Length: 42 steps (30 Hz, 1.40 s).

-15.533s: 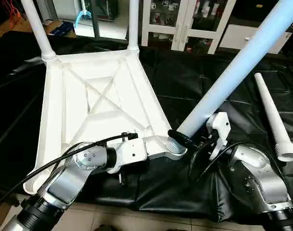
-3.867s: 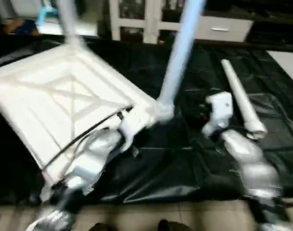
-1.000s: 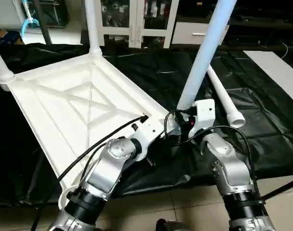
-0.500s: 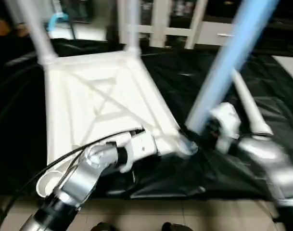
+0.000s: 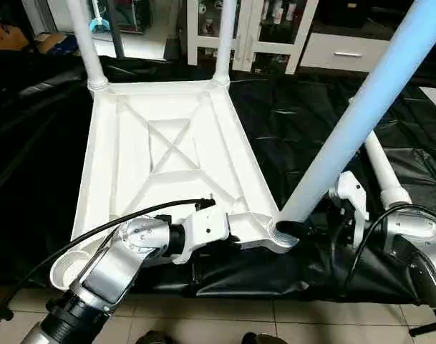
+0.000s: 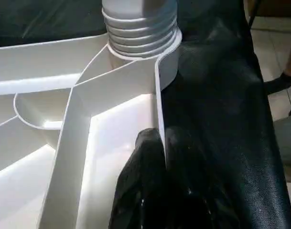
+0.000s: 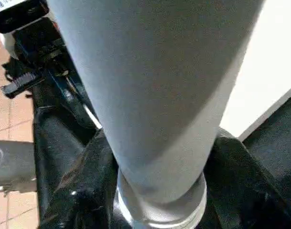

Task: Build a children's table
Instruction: Rotate leg to tighten

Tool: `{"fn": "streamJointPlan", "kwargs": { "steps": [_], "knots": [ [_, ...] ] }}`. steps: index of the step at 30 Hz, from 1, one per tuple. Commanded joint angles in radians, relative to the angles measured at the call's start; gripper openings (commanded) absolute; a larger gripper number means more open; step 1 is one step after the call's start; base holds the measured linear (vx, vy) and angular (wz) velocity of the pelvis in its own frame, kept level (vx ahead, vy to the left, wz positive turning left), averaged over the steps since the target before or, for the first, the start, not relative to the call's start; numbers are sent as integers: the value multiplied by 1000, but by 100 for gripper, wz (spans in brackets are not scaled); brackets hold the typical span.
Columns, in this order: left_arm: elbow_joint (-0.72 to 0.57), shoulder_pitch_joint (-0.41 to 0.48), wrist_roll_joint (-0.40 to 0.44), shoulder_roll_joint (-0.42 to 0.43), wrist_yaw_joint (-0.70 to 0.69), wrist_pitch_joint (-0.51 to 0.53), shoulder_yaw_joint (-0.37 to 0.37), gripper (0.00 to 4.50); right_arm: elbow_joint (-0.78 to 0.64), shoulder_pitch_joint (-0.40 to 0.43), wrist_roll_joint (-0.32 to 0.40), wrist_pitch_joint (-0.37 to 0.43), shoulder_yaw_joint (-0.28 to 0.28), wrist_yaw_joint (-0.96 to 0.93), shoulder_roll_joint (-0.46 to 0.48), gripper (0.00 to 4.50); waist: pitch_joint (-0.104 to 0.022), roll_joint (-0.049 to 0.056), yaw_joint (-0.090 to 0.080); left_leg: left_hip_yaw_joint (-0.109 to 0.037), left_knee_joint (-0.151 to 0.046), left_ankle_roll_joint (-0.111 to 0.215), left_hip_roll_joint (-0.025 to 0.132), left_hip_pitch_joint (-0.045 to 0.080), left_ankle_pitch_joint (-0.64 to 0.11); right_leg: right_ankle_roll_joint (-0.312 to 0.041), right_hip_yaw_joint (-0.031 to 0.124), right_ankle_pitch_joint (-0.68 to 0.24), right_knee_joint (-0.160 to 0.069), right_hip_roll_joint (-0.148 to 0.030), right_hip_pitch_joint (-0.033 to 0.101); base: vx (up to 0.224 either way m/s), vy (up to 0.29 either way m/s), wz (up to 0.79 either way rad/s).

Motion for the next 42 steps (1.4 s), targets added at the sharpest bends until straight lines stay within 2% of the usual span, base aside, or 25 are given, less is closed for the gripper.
{"fn": "streamJointPlan", "kwargs": {
  "steps": [1,8,13,14,16,17,18,20,21,23,24,25,26,30,32,34,35,37,40,41,42],
  "knots": [
    [-46,3,-63,-21,-32,-53,-13,0,17,-15,9,-4,-3,17,-6,212,-62,-13,-3,-16,-73,56,34,21,-256,-175,16,-330,-61,-25,39,0,0,0],
    [-45,2,-63,-19,-37,-47,-13,0,24,-15,6,-5,-3,24,-5,198,-64,-13,-3,-15,-71,68,33,20,-228,-192,15,-288,-57,-24,42,0,0,0],
    [-44,-1,-52,-20,-23,-30,-13,0,26,-9,-23,-6,-10,-48,17,198,-63,-13,-5,-15,-71,64,33,19,-236,-187,15,-309,-58,-24,41,0,0,0],
    [-42,-5,-36,-26,0,-6,-13,0,10,0,-42,19,-15,-127,45,198,-63,-16,-7,-16,-71,63,32,18,-237,-185,14,-313,-58,-24,42,0,0,0],
    [-36,-13,-8,-41,43,40,-10,0,-19,15,-67,65,-24,-253,97,196,-61,-13,-10,-15,-73,49,31,19,-238,-175,15,-334,-60,-22,37,0,0,0],
    [-30,-17,-1,-61,73,68,-4,0,-42,25,-84,104,-27,-337,138,196,-61,-14,-18,-20,-78,29,29,9,-234,-159,14,-355,-58,-22,44,0,0,0],
    [-26,-20,0,-74,90,85,0,0,-55,31,-94,128,-29,-387,163,195,-62,-14,-22,-24,-81,9,28,9,-246,-145,11,-378,-60,-22,44,0,0,0],
    [-21,-32,19,-131,164,167,5,0,-95,44,-147,207,-24,-573,273,195,-61,-12,-30,-25,-81,-6,27,14,-283,-134,13,-402,-66,-20,38,0,0,0],
    [-21,-33,24,-138,175,179,5,0,-99,44,-156,215,-24,-598,288,194,-59,-13,-37,-26,-81,-18,25,16,-307,-127,13,-431,-71,-19,32,0,0,0],
    [-9,-43,42,-178,233,241,13,0,-97,36,-185,249,-28,-691,346,193,-62,-14,-43,-32,-83,-27,22,10,-324,-111,9,-466,-71,-21,39,0,0,0],
    [8,-53,52,-232,306,307,35,0,-80,25,-212,258,-32,-766,393,193,-60,-11,-50,-33,-83,-38,23,17,-362,-98,9,-487,-77,-19,28,0,0,0],
    [12,-56,54,-245,325,324,41,0,-76,23,-218,260,-33,-786,405,193,-59,-11,-53,-34,-83,-43,23,20,-375,-96,9,-494,-80,-18,24,0,0,0],
    [25,-65,62,-275,365,350,49,0,-63,16,-233,253,-33,-832,439,193,-62,-15,-56,-37,-81,-44,20,21,-395,-83,5,-513,-84,-18,25,0,0,0],
    [44,-92,78,-348,440,389,59,0,-38,-5,-272,262,-9,-951,538,193,-63,-17,-62,-38,-79,-35,16,19,-415,-63,4,-514,-90,-16,22,0,0,0],
    [43,-94,79,-348,442,389,59,0,-31,-14,-260,256,-11,-950,552,192,-64,-16,-62,-39,-81,-30,16,15,-412,-56,4,-503,-90,-16,25,0,0,0],
    [39,-91,80,-324,426,372,58,0,-49,-21,-229,243,1,-888,544,192,-64,-14,-62,-38,-81,-27,17,18,-419,-57,4,-482,-89,-14,23,0,0,0],
    [37,-88,83,-308,415,359,55,0,-66,-20,-217,230,9,-852,536,192,-64,-14,-62,-39,-83,-25,18,14,-416,-60,4,-470,-87,-15,27,0,0,0],
    [36,-85,86,-287,399,333,46,0,-87,-16,-208,216,19,-819,523,247,-65,-14,-60,-39,-82,-20,18,14,-409,-63,5,-454,-86,-16,28,0,0,0],
    [31,-72,98,-229,364,267,23,0,-167,14,-182,205,37,-728,464,269,-63,-15,-54,-34,-81,-6,20,16,-391,-73,10,-431,-84,-16,26,0,0,0],
    [27,-61,106,-185,333,205,6,0,-241,49,-146,207,35,-657,413,295,-64,-16,-45,-34,-81,1,21,18,-379,-68,11,-430,-86,-17,29,0,0,0],
    [26,-57,108,-168,320,179,0,0,-270,64,-128,209,33,-627,393,303,-65,-14,-39,-32,-81,7,25,21,-366,-76,13,-399,-81,-17,28,0,0,0]
  ]
}}
